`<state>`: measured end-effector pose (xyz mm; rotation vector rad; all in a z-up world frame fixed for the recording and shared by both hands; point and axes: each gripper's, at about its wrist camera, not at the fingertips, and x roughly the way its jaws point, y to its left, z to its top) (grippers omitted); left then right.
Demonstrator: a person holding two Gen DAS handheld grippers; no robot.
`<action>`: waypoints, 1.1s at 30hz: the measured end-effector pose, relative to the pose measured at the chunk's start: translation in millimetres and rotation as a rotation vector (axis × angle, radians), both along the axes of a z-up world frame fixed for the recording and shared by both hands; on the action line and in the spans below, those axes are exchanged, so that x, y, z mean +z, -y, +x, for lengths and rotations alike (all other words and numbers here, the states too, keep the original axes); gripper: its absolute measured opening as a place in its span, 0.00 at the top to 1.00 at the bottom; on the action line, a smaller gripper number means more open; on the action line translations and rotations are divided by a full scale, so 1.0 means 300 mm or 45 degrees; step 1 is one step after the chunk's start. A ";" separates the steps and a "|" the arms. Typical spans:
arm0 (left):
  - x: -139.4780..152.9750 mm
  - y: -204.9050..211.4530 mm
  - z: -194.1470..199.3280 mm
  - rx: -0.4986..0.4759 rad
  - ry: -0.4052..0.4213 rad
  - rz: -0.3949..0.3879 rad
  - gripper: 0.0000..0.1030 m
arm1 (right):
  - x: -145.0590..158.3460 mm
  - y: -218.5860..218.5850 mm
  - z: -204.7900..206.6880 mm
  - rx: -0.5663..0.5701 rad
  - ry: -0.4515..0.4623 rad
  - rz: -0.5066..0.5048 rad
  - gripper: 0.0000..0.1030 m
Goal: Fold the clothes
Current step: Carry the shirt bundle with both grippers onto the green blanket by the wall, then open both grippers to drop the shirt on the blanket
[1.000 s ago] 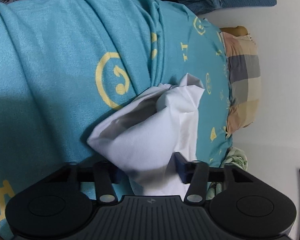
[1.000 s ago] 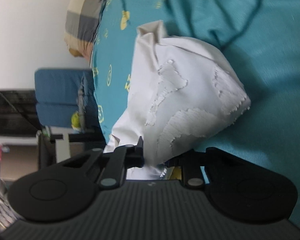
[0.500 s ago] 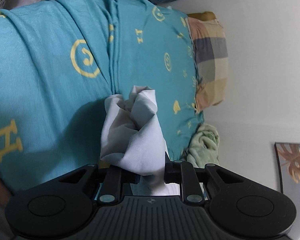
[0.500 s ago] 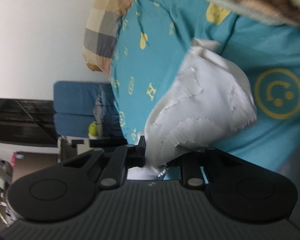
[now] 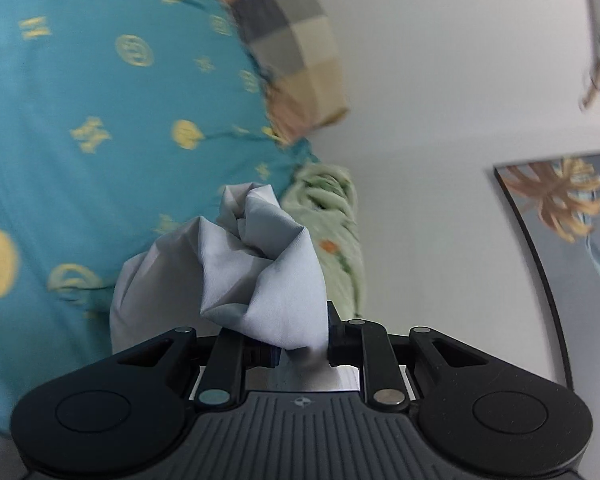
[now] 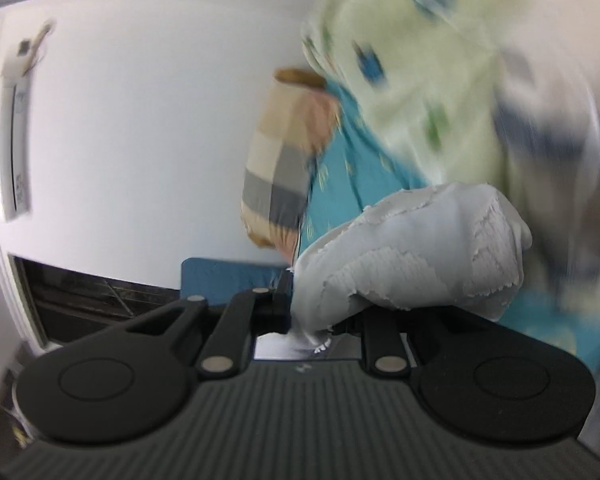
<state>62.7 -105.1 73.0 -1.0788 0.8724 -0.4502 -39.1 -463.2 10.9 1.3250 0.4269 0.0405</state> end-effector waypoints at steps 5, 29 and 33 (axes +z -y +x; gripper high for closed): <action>0.088 0.406 0.164 -0.207 0.053 -0.077 0.80 | 0.225 0.321 0.021 -0.042 0.020 -0.294 0.82; -0.293 0.924 -0.046 -0.798 0.326 0.477 0.58 | -0.158 0.777 -0.180 -0.144 -0.284 -0.323 0.79; -0.222 0.889 -0.087 -0.825 0.419 0.598 0.47 | -0.093 0.737 -0.252 -0.121 -0.306 -0.420 0.76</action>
